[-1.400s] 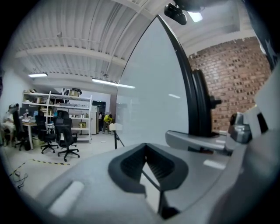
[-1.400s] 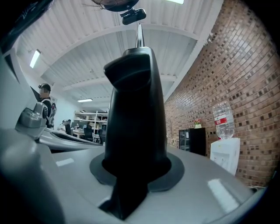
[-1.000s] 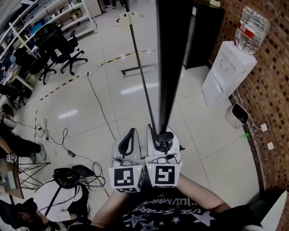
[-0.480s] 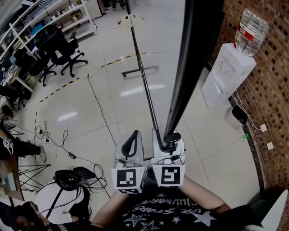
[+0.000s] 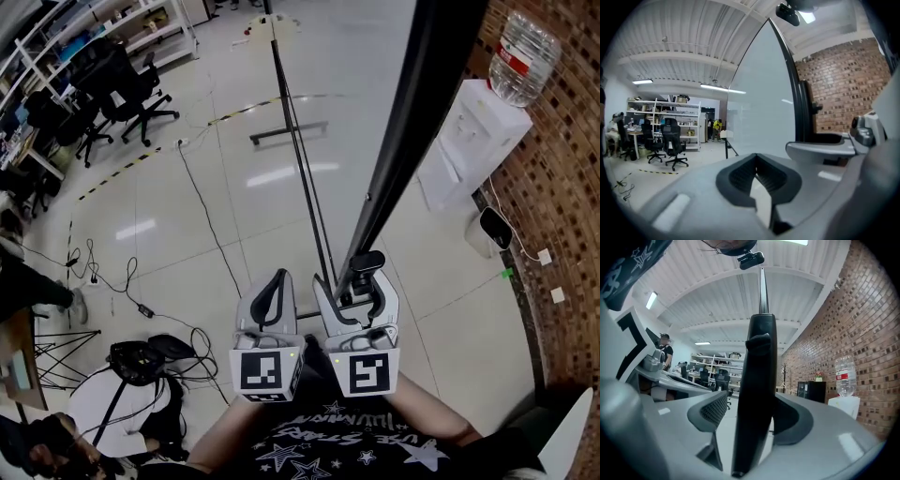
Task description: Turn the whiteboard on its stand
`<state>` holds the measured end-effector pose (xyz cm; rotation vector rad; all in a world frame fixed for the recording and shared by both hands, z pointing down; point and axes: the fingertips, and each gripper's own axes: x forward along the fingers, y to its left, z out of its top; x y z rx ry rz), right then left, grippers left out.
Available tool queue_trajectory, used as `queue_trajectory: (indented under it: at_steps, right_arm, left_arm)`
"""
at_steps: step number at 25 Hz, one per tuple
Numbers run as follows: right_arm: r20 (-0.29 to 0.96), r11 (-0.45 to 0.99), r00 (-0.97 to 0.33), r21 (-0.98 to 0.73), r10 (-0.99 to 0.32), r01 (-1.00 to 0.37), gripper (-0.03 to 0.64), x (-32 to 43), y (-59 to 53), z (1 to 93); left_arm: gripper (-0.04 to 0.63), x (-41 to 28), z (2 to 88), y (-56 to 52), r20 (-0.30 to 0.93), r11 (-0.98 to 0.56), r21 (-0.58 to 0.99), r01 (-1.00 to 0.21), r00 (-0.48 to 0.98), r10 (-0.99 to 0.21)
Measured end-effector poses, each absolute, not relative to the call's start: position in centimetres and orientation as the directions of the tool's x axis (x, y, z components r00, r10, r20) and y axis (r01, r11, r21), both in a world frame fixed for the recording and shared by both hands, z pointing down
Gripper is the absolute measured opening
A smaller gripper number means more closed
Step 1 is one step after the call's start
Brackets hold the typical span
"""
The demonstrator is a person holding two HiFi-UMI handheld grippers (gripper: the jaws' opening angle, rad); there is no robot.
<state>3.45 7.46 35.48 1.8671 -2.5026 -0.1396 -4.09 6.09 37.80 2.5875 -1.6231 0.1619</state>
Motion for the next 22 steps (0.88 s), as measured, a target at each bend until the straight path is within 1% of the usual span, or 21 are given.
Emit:
queue_trajectory:
  at_steps: [5, 6, 8, 9, 11, 12, 15, 17, 18, 22]
  right_arm:
    - [-0.046, 0.236, -0.239, 0.065, -0.97, -0.97, 0.278, 4.4, 10.8, 35.6]
    - [-0.049, 0.246, -0.25, 0.073, -0.967, -0.967, 0.259, 4.3, 11.5, 35.6]
    - [-0.032, 0.3, -0.303, 0.087, -0.952, -0.95, 0.174, 3.3, 12.4, 36.1]
    - [-0.012, 0.336, -0.338, 0.084, -0.941, -0.938, 0.16, 2.6, 12.6, 36.6]
    - [0.03, 0.394, -0.393, 0.059, -0.919, -0.917, 0.158, 1.3, 12.5, 37.5]
    - [0.039, 0.406, -0.405, 0.049, -0.914, -0.912, 0.144, 1.0, 12.3, 37.7]
    - [0.013, 0.391, -0.391, 0.068, -0.92, -0.918, 0.055, 1.1, 11.6, 37.2]
    - [-0.007, 0.382, -0.385, 0.092, -0.923, -0.919, 0.019, 1.1, 11.1, 36.7]
    - [-0.01, 0.389, -0.391, 0.097, -0.92, -0.916, 0.009, 0.9, 11.0, 36.5]
    - [-0.021, 0.428, -0.432, 0.109, -0.901, -0.897, 0.009, -0.2, 10.6, 36.2]
  left_arm:
    - [0.005, -4.3, 38.4, 7.7, 0.146, -0.431, 0.02, -0.902, 0.429, -0.891]
    - [0.005, -4.5, 38.6, 7.9, 0.151, -0.428, 0.022, -0.904, 0.426, -0.892]
    - [0.005, -4.9, 39.0, 8.3, 0.162, -0.42, 0.023, -0.907, 0.417, -0.894]
    - [0.005, -5.1, 39.2, 8.4, 0.167, -0.415, 0.022, -0.909, 0.413, -0.895]
    - [0.005, -5.3, 39.4, 8.7, 0.174, -0.41, 0.021, -0.912, 0.407, -0.897]
    - [0.005, -5.3, 39.4, 8.8, 0.175, -0.409, 0.021, -0.912, 0.406, -0.897]
    - [0.005, -5.3, 39.2, 8.9, 0.17, -0.409, 0.02, -0.912, 0.407, -0.898]
    - [0.005, -5.3, 39.1, 8.9, 0.169, -0.408, 0.02, -0.913, 0.406, -0.898]
    - [0.005, -5.2, 39.0, 9.0, 0.166, -0.409, 0.017, -0.913, 0.406, -0.899]
    - [0.005, -5.5, 38.8, 8.9, 0.147, -0.407, -0.011, -0.914, 0.401, -0.904]
